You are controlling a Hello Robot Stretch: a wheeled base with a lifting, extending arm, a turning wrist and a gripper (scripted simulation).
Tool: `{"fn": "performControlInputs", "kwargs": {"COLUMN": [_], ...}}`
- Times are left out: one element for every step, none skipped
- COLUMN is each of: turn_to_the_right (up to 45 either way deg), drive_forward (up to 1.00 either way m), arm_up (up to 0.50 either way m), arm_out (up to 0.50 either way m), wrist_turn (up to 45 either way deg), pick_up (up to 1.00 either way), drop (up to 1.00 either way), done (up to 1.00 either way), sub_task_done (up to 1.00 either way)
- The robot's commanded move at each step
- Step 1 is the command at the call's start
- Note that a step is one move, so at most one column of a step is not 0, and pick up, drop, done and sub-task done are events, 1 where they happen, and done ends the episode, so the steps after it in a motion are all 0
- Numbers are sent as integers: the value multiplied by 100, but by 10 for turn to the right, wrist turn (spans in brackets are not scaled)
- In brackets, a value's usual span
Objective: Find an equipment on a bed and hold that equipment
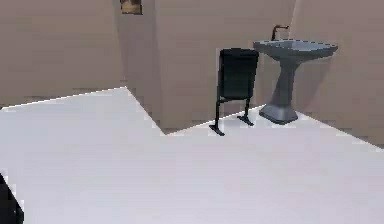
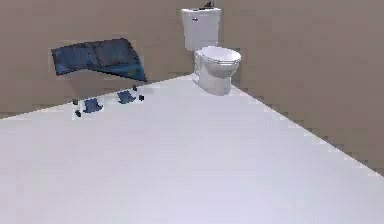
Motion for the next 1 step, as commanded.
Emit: {"fn": "performControlInputs", "kwargs": {"turn_to_the_right": [450], "drive_forward": [0], "arm_up": [0], "arm_out": [0], "wrist_turn": [0], "pick_up": [0], "drop": [0], "done": [0], "sub_task_done": [0]}}
